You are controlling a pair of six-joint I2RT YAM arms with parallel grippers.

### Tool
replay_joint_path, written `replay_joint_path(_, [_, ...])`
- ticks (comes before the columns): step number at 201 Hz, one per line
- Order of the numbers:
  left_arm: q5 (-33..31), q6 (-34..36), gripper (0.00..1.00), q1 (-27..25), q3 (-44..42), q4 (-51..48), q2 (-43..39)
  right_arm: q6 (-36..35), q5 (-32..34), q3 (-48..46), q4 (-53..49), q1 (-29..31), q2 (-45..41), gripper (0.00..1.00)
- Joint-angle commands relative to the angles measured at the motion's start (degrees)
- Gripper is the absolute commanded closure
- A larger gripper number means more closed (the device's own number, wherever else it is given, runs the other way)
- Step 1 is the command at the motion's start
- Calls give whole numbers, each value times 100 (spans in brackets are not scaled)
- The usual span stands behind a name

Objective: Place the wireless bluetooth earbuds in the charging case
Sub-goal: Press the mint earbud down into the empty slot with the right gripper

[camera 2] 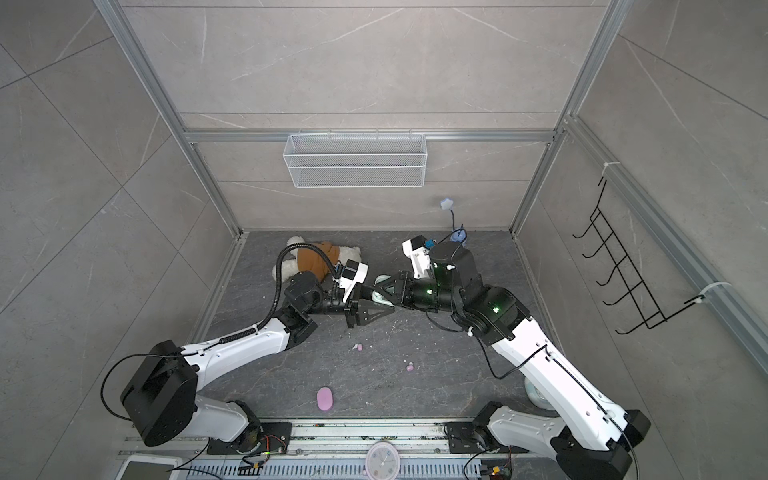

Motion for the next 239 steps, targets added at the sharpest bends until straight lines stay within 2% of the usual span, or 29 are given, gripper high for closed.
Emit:
replay_joint_path(1, [129, 211, 75, -43, 235, 164, -234, -39, 89, -99, 14, 24, 45, 87])
replay_joint_path(107, [41, 272, 75, -65, 201, 105, -337, 29, 2, -135, -44, 35, 16, 86])
replay_joint_path(239, [-34, 330, 75, -58, 195, 19, -406, -124, 292, 32, -480, 28, -76, 65])
